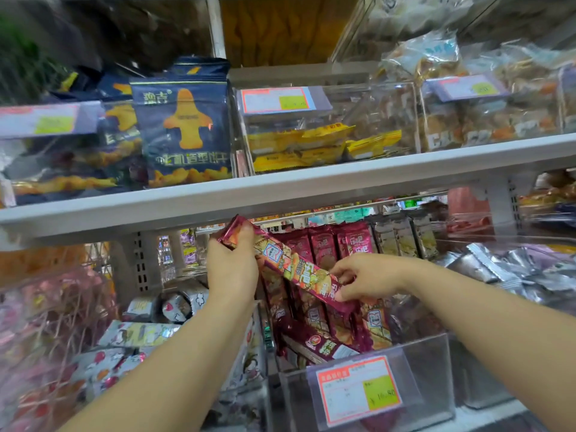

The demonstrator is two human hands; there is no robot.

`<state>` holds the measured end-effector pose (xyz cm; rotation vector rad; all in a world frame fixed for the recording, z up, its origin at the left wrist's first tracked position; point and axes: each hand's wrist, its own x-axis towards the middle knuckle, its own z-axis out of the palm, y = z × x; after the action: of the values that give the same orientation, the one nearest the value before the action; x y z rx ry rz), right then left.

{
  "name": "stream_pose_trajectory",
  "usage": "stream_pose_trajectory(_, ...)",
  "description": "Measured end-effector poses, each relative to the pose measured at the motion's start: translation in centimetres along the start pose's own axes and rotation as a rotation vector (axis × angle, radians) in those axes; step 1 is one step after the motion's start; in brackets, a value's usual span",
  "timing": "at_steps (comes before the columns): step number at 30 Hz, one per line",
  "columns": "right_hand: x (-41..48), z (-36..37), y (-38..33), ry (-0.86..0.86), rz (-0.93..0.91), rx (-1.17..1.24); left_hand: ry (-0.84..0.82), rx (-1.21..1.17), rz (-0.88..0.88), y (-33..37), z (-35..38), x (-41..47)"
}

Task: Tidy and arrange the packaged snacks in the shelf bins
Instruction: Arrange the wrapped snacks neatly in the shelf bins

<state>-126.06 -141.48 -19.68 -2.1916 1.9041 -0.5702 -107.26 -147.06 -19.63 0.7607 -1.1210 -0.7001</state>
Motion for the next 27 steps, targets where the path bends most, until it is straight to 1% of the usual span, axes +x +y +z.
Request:
stream_pose_trajectory(3, -0.3, -0.2, 0.0, 0.038, 0.014, 0.079, -0.017, 0.102, 0.003, 0.6, -0.9, 0.5)
stream_pose_trajectory(5, -0.4, -0.4, -0.1, 0.071, 0.028, 0.190, -0.050, 0.264, 0.035, 1.1, -1.4, 1.0)
stream_pose_trajectory(8, -0.9, -1.2, -0.3, 0.231, 0.045, 0.283, -0.130, 0.525, 0.023, 1.5, -1.7, 1.3)
stream_pose_trajectory(11, -1.6, -2.0, 0.3, 0.405, 0.074, 0.311, -0.255, 0.719, -0.047, 1.9, -1.7, 1.0)
stream_pose_trajectory(14, -2.5, -2.4, 1.3, 0.510, 0.105, 0.279, -0.428, 0.847, -0.035, 2.4, -1.4, 0.3)
stream_pose_trajectory(17, -3.2, -2.5, 2.1, 0.628, 0.112, 0.315, -0.574, 1.013, -0.046, 2.8, -1.0, -0.2)
stream_pose_trajectory(19, -3.6, -2.6, 2.1, 0.717, 0.078, 0.321, -0.641, 1.196, -0.003, 2.8, -0.8, -0.4)
stream_pose_trajectory(21, -4.0, -3.0, 1.6, 0.802, 0.021, 0.332, -0.688, 1.349, 0.086, 2.6, -0.4, -0.6)
stream_pose_trajectory(22, -4.1, -3.1, 1.4, 0.828, -0.007, 0.350, -0.709, 1.371, 0.135, 2.5, -0.2, -0.8)
stream_pose_trajectory(24, -4.4, -3.0, 0.9, 0.861, -0.062, 0.368, -0.790, 1.318, 0.214, 2.6, 0.2, -1.5)
stream_pose_trajectory(27, -4.7, -2.3, 0.5, 0.893, -0.106, 0.337, -1.052, 1.176, 0.249, 2.9, 0.7, -2.7)
